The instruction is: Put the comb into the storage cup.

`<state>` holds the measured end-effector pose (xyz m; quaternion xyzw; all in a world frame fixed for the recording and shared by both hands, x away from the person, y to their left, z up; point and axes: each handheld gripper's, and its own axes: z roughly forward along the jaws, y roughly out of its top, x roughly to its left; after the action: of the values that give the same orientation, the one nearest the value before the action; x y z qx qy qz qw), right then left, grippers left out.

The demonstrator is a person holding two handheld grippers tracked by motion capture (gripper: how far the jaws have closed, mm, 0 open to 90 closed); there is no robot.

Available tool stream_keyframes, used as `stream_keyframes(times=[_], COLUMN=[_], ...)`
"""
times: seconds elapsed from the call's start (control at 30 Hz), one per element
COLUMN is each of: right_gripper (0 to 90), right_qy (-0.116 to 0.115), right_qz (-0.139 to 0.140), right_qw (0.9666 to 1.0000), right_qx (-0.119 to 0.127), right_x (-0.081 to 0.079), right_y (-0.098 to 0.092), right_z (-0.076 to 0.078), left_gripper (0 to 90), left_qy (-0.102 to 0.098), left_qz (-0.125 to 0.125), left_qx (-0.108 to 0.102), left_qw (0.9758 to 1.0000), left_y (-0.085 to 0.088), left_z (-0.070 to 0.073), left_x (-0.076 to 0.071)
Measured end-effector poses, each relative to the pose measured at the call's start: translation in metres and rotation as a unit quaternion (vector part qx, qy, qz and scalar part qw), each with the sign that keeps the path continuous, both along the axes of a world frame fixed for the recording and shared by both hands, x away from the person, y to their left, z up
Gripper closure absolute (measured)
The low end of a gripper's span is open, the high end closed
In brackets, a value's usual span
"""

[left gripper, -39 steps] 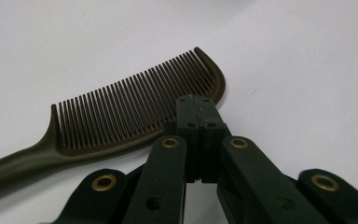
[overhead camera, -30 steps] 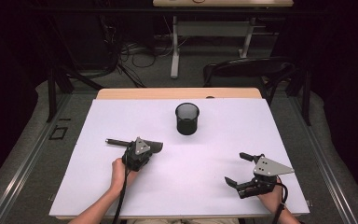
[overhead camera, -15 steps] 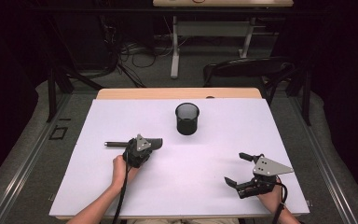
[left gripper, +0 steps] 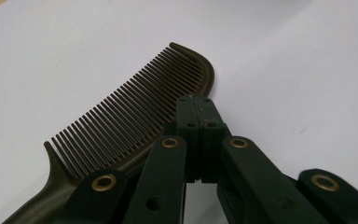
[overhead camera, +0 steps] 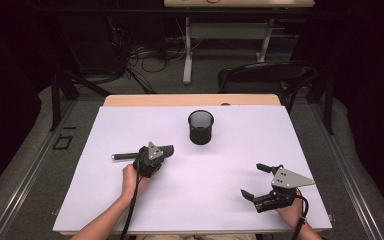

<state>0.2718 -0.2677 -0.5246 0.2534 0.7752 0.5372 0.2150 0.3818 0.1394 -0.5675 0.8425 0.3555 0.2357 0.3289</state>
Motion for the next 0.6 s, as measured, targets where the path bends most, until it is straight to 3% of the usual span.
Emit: stream_keyframes(times=[0.37, 0.6], right_gripper=[0.3, 0.3], right_qy=[0.005, 0.002], right_qz=[0.001, 0.001], right_qw=[1.0, 1.0], right_qx=[0.0, 0.001], right_x=[0.0, 0.0], right_y=[0.001, 0.0], right_z=[0.0, 0.0], left_gripper=[89.9, 66.1], left_qy=[-0.006, -0.009], left_qz=[0.0, -0.024], left_qx=[-0.013, -0.04], left_qw=[0.9999, 0.9988], left_y=[0.004, 0.009], left_z=[0.002, 0.013], left_x=[-0.001, -0.008])
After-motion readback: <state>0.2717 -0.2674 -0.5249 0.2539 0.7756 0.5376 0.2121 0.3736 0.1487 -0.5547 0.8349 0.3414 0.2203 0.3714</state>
